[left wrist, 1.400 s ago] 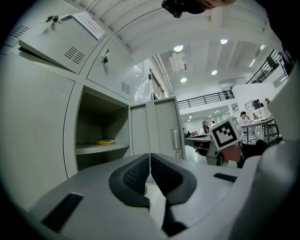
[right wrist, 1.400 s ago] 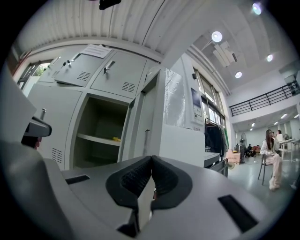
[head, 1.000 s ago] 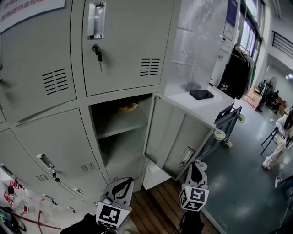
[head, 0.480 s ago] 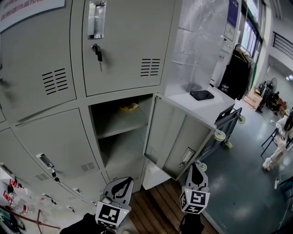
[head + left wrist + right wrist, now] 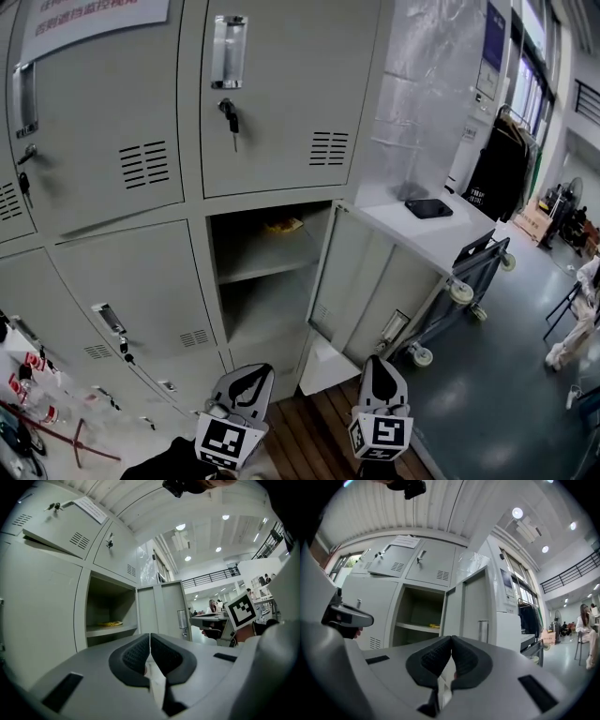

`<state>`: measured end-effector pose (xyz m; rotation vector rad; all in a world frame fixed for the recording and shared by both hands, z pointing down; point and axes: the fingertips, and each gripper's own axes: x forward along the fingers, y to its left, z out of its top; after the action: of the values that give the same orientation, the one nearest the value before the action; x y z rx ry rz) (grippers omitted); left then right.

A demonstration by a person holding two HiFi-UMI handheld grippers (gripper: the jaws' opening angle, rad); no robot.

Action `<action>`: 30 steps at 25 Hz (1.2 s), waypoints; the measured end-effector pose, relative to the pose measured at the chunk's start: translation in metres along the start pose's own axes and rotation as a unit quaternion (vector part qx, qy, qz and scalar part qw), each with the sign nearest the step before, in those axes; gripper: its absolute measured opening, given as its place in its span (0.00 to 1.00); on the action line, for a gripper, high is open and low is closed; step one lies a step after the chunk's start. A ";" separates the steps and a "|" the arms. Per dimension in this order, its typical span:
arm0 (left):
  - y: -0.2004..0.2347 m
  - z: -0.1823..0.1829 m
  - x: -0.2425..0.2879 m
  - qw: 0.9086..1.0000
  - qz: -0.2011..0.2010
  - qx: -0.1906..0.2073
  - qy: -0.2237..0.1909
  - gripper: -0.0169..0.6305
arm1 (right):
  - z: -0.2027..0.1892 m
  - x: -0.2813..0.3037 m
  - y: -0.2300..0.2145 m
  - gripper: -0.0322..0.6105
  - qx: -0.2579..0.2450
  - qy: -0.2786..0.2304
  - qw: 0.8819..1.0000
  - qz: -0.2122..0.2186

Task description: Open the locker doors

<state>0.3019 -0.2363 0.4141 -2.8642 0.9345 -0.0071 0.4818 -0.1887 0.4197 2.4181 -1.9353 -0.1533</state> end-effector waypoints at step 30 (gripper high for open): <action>0.084 -0.015 -0.165 0.977 0.211 0.003 0.043 0.07 | 0.006 -0.038 0.257 0.07 0.047 -0.032 0.955 0.291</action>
<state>0.1184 -0.2086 0.4248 -2.6181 1.5354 -0.0912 0.2229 -0.2081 0.4396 1.7918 -2.6331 -0.1176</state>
